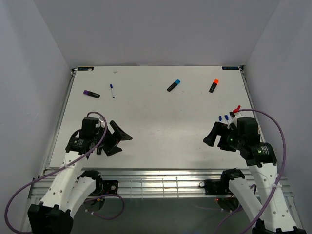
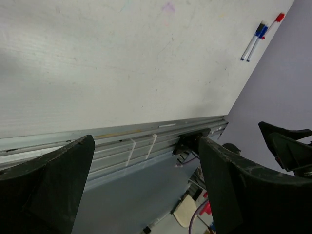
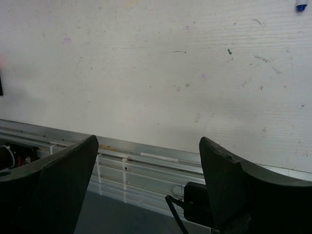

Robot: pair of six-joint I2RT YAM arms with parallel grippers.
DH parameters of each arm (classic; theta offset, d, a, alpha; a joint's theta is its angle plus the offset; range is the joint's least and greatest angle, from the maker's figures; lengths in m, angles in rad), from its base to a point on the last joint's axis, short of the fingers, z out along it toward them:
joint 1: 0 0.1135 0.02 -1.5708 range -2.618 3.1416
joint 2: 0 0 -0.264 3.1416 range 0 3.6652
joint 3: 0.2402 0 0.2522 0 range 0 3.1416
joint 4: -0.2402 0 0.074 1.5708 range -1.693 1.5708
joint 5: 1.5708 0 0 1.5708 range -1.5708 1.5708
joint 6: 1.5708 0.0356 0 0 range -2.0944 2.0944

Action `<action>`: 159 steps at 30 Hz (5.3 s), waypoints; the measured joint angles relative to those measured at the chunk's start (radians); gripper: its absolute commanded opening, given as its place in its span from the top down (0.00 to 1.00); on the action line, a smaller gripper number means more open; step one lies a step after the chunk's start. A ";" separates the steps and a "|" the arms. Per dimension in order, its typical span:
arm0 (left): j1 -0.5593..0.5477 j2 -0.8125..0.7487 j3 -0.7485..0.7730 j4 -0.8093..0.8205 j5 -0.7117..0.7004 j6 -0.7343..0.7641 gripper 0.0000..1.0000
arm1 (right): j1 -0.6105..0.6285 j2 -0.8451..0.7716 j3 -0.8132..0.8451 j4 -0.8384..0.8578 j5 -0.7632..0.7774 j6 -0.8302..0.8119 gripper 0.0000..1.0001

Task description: Open the pen caps

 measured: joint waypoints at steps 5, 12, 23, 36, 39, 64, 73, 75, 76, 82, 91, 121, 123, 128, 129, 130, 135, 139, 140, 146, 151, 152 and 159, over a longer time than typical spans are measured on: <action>0.033 0.020 -0.109 0.064 0.152 -0.010 0.02 | 0.000 0.024 0.078 -0.037 0.078 -0.006 0.10; 0.080 0.106 -0.207 0.233 0.397 -0.010 0.02 | 0.000 0.062 0.104 -0.030 0.137 0.022 0.10; 0.085 0.135 -0.154 0.298 0.529 0.097 0.02 | 0.000 0.324 0.104 0.082 0.369 0.123 0.09; 0.085 0.165 0.035 0.178 0.422 0.276 0.02 | -0.041 0.699 0.203 0.219 0.542 0.100 0.00; 0.085 0.135 0.092 0.155 0.364 0.298 0.02 | -0.072 0.740 0.197 0.263 0.535 0.099 0.07; 0.085 0.150 0.077 0.140 0.336 0.279 0.02 | -0.143 0.967 0.113 0.519 0.487 0.039 0.28; 0.085 0.136 0.059 0.147 0.338 0.241 0.02 | -0.145 0.996 0.093 0.558 0.454 0.032 0.42; 0.085 0.130 0.057 0.148 0.340 0.230 0.03 | -0.145 0.996 0.093 0.557 0.462 0.033 0.44; 0.085 0.125 0.055 0.149 0.340 0.225 0.03 | -0.142 0.997 0.093 0.556 0.466 0.035 0.49; 0.085 0.068 0.043 0.154 0.336 0.192 0.05 | -0.119 0.997 0.093 0.557 0.476 0.047 0.81; 0.085 -0.032 0.042 0.161 0.222 0.146 0.11 | -0.019 0.994 0.093 0.558 0.499 0.011 0.92; -0.477 0.330 -0.008 0.740 -0.243 -0.004 0.29 | 0.601 0.507 -0.183 0.908 -0.105 0.197 0.92; -0.490 0.332 -0.008 0.749 -0.280 -0.011 0.33 | 0.626 0.522 -0.172 0.915 -0.103 0.216 0.92; -0.507 0.323 -0.009 0.782 -0.351 -0.025 0.36 | 0.665 0.557 -0.158 0.933 -0.096 0.259 0.92; -0.510 0.322 -0.009 0.784 -0.359 -0.027 0.37 | 0.669 0.560 -0.158 0.934 -0.093 0.264 0.92; -0.513 0.322 -0.010 0.788 -0.367 -0.029 0.38 | 0.674 0.563 -0.158 0.937 -0.090 0.270 0.92; -0.536 0.325 -0.022 0.797 -0.397 -0.038 0.39 | 0.690 0.581 -0.142 0.940 -0.072 0.297 0.92; -0.550 0.349 -0.022 0.796 -0.408 -0.042 0.39 | 0.701 0.585 -0.126 0.940 -0.062 0.309 0.92; -0.551 0.360 -0.022 0.795 -0.410 -0.045 0.39 | 0.702 0.588 -0.119 0.941 -0.061 0.311 0.92; -0.560 0.412 -0.021 0.776 -0.410 -0.056 0.41 | 0.711 0.622 -0.087 0.946 -0.043 0.310 0.92; -0.565 0.425 -0.021 0.771 -0.410 -0.061 0.53 | 0.718 0.647 -0.079 0.945 -0.030 0.309 0.92; -0.565 0.425 -0.021 0.771 -0.411 -0.064 0.56 | 0.720 0.650 -0.079 0.944 -0.024 0.307 0.92; -0.573 0.425 -0.017 0.767 -0.422 -0.073 0.78 | 0.745 0.665 -0.079 0.940 0.009 0.298 0.92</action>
